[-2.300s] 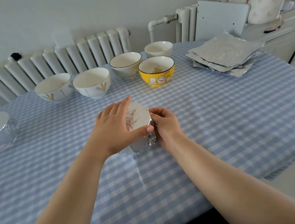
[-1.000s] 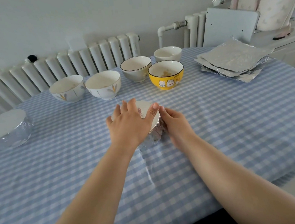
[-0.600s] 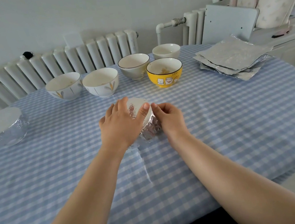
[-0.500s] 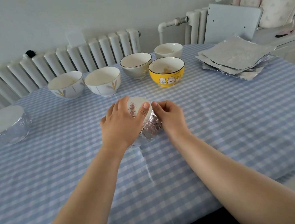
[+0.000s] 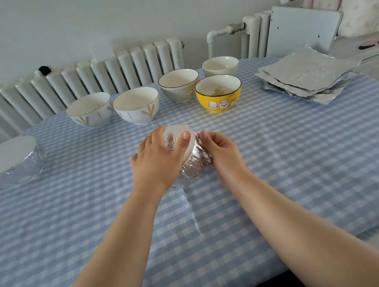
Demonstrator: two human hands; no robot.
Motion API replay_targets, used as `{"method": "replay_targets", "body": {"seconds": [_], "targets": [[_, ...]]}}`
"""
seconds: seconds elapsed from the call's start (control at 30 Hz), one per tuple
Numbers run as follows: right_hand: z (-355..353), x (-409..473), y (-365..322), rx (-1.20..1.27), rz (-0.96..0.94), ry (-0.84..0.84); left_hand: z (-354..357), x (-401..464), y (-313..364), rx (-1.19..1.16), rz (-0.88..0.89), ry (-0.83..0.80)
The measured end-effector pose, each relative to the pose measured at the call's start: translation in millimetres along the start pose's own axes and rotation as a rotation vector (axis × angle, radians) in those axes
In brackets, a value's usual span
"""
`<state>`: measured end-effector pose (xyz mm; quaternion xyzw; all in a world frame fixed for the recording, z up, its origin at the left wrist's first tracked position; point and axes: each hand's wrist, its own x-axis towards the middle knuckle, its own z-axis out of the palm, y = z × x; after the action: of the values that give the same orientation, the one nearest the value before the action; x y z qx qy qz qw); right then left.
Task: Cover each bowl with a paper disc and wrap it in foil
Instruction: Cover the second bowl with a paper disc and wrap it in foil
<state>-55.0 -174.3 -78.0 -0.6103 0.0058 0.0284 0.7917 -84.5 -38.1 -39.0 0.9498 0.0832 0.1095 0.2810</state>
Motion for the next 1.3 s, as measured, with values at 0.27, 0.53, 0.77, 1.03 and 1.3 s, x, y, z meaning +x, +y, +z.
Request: {"method": "replay_targets", "body": {"seconds": [0.27,0.53,0.77,1.03,1.3], "targets": [[2.3,0.5,-3.4,-0.045,-0.002,0.03,-4.8,-0.3,-2.5,-0.067,0.0,-0.021],[2.5,5.0,-9.8,-0.397,-0.125,0.046,-5.4,-2.6,-4.4,-0.081,0.006,-0.02],[0.9,12.4,-6.5,-0.527,-0.119,0.028,-4.0,-2.7,0.3,-0.006,0.021,-0.027],[1.7,14.4,2.8,-0.125,0.138,0.011,-1.2,-2.9,2.1,0.02,0.032,-0.013],[9.6,12.1,7.9,-0.008,0.202,0.006,-0.8,-3.2,-6.7,-0.049,0.007,0.009]]}}
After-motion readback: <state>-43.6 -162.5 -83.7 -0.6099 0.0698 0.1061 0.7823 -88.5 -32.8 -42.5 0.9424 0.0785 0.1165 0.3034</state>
